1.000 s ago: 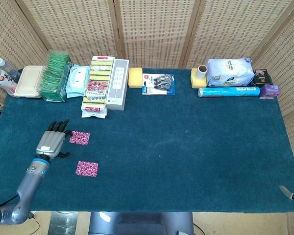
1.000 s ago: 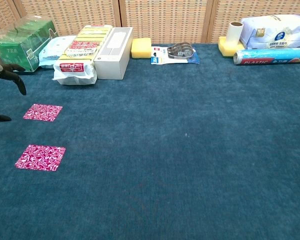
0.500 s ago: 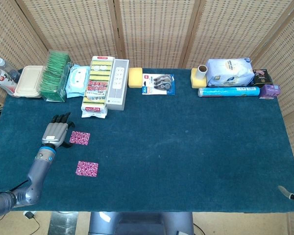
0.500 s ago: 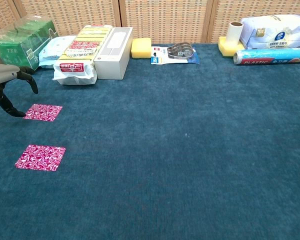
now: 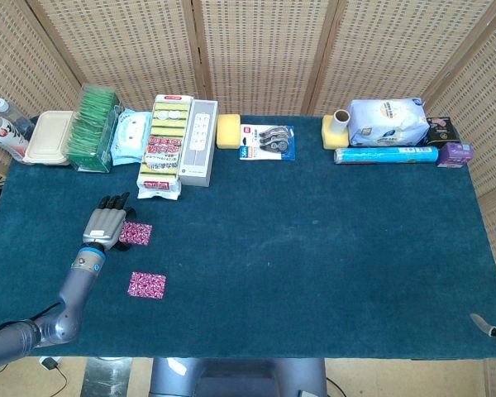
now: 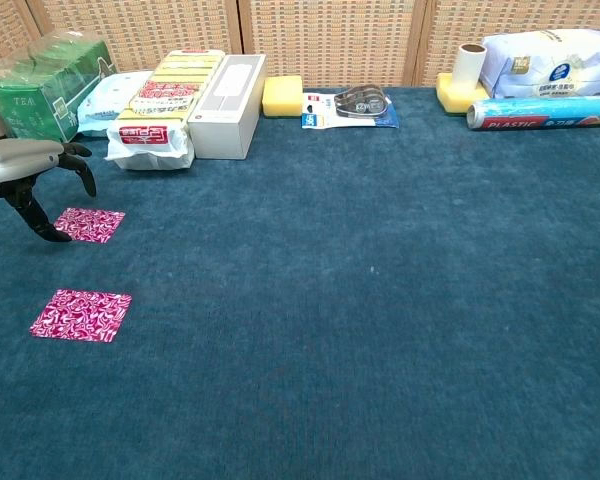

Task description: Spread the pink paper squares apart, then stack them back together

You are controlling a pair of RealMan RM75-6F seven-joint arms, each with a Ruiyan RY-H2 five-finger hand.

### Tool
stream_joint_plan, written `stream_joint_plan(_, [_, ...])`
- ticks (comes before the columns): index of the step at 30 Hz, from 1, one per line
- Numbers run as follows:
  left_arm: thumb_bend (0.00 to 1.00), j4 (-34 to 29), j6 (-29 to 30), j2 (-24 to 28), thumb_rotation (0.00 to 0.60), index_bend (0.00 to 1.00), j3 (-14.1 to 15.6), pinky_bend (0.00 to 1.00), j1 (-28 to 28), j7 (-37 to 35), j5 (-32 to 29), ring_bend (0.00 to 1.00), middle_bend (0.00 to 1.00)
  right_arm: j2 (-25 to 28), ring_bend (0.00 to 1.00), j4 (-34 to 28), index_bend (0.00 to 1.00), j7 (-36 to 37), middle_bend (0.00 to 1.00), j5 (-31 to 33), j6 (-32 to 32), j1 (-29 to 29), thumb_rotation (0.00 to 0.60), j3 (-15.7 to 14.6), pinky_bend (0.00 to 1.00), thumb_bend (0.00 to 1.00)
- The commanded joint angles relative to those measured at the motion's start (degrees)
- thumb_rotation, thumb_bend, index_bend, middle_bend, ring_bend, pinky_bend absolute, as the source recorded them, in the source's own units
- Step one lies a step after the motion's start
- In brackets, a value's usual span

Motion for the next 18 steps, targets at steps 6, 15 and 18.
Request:
stream_joint_plan(6, [0.17,0.24,0.26,-0.55,0.600,0.29,0.24,0.00,0.16,0.45,-0.28,0.00,0.00,-0.02,0.00,0.05,0.08,-0.03,0.00,-0.04,0.03,-0.01,0.531,-0.02,0.00,0.00])
stream_joint_plan(15, [0.18,0.35,0.24,-0.85,0.600,0.29,-0.16,0.00,0.11,0.29,-0.56,0.00,0.00,0.10,0.00,0.00,0.08,0.18,0.00,-0.03,-0.01,-0.02,0.530,-0.04,0.00,0.00])
stream_joint_plan(18, [0.20,0.18,0.43,-0.85,0.600,0.29,-0.27,0.00,0.12,0.30,-0.48,0.00,0.00,0.06,0.00,0.11,0.08,0.27,0.00,-0.15,0.13,-0.04,0.530,-0.02,0.00,0.00])
